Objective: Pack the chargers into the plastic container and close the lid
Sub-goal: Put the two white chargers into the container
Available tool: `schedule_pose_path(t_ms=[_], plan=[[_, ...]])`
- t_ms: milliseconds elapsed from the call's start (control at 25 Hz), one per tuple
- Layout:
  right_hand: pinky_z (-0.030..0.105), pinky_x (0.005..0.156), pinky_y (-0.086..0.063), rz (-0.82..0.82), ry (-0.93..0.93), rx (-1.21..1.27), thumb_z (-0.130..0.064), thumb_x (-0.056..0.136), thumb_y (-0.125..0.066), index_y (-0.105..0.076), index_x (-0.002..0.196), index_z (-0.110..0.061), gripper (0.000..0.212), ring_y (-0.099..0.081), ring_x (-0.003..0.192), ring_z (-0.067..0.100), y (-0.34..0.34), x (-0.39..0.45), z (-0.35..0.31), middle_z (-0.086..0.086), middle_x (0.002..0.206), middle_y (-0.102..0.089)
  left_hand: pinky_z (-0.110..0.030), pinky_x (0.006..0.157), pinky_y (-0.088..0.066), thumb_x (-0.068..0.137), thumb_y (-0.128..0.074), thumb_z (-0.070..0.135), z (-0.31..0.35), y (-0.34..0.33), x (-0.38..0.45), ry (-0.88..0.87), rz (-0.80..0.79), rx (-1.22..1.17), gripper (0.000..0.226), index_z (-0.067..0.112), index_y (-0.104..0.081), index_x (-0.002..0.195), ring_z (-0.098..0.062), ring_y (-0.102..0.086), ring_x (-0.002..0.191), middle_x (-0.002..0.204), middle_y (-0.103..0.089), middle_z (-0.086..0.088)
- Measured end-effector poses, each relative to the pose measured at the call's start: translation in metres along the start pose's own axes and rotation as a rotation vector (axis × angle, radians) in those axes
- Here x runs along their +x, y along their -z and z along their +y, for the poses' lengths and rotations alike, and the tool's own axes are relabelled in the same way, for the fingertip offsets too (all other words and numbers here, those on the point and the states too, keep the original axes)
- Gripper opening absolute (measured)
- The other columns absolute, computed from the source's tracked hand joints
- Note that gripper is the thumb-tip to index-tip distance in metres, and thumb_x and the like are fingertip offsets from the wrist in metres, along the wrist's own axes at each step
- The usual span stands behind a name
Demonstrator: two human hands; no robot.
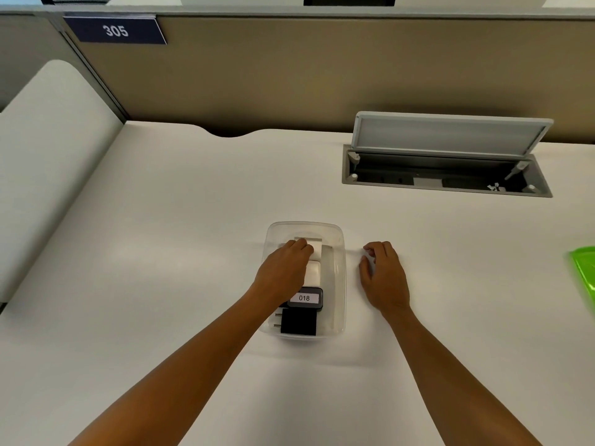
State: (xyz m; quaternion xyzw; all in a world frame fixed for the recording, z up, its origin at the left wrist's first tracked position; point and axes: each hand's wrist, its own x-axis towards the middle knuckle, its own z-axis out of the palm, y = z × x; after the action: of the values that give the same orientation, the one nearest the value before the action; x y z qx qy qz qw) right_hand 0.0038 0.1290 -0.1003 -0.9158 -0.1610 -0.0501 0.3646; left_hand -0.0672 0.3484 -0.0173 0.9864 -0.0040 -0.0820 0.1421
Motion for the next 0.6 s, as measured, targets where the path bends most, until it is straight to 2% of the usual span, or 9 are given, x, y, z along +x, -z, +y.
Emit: schedule_pose_path(t_ms=[160,320,480,600], plan=[[0.019,0.086,-0.045,-0.049,0.031,0.015,-0.016,0.094,-0.056,-0.061,0.114,-0.006,0.023,-0.060,0.099,0.020,-0.005,0.002,-0.015,0.008,0.111,-0.062,-0.036,0.102,-0.047,0.097,-0.051,0.011,-0.006,0.003,-0.013,0.102,0.045,-0.069,0.035,0.011,-0.057,0.132,-0.025,-0.060,0.119,0.135,-0.061,-0.007],[0.023,0.090,-0.050,-0.071,0.006,0.124,-0.015,0.094,-0.058,-0.059,0.118,-0.007,0.025,-0.058,0.100,0.015,0.005,-0.025,-0.024,0.004,0.114,-0.060,-0.040,0.110,-0.043,0.096,-0.051,0.007,-0.005,0.012,-0.032,0.154,0.208,-0.175,0.038,0.011,-0.058,0.133,-0.025,-0.060,0.120,0.134,-0.063,-0.007],[0.017,0.083,-0.047,0.035,-0.040,0.095,-0.012,0.093,-0.057,-0.057,0.119,-0.013,0.026,-0.056,0.098,0.012,0.057,-0.039,0.013,-0.002,0.113,-0.057,-0.046,0.114,-0.039,0.095,-0.053,0.005,0.030,0.017,-0.025,0.086,0.357,-0.275,0.035,0.010,-0.061,0.130,-0.028,-0.053,0.130,0.139,-0.059,-0.010],[0.025,0.083,-0.048,0.165,-0.120,0.032,-0.007,0.091,-0.057,-0.057,0.119,-0.011,0.028,-0.056,0.100,0.017,0.097,-0.041,0.047,0.001,0.113,-0.056,-0.037,0.115,-0.032,0.094,-0.056,0.004,0.051,0.017,-0.021,0.028,0.385,-0.311,0.034,0.011,-0.063,0.126,-0.026,-0.049,0.135,0.140,-0.058,-0.008]])
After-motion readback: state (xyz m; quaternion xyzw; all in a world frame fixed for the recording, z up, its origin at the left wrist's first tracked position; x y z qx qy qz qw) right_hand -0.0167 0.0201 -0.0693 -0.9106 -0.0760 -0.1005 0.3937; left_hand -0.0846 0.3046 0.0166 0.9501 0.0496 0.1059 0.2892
